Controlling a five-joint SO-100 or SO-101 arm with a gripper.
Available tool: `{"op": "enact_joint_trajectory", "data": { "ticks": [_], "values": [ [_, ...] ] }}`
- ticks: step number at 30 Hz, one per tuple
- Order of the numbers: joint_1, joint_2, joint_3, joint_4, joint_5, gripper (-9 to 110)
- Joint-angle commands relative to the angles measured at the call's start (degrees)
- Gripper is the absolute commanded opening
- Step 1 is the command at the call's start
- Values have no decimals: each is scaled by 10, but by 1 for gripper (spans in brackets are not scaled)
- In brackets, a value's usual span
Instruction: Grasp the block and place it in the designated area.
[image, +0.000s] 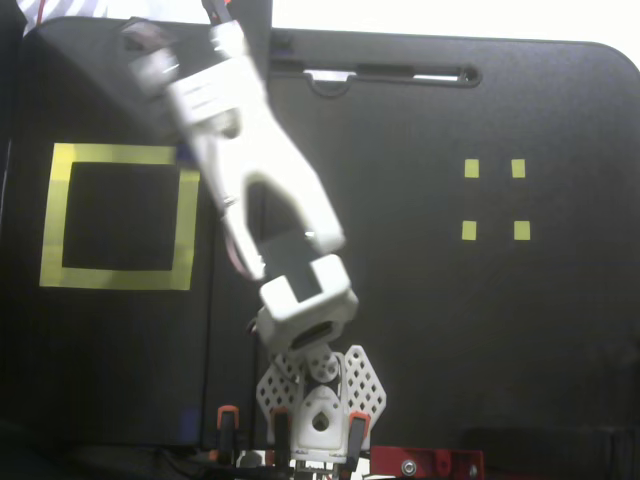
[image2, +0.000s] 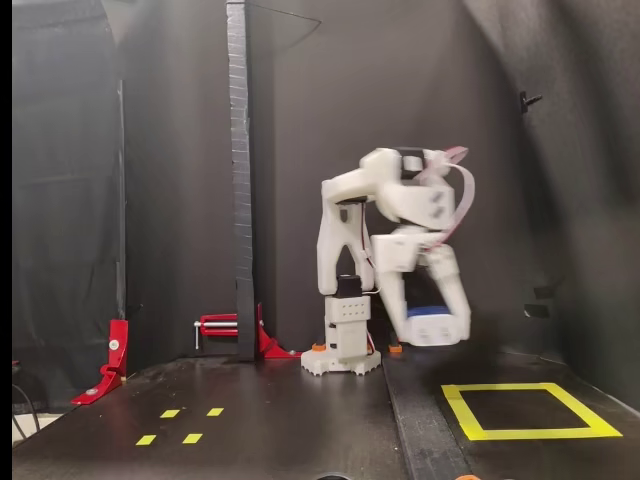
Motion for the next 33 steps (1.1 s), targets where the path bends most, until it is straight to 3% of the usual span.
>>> {"op": "enact_joint_trajectory", "data": {
  "ticks": [1,17,33],
  "values": [
    [-36,-1,-4,-4,32,21],
    [-132,2,-4,14,109,21],
    [-161,-119,-4,-71,157,21]
  ]
}}
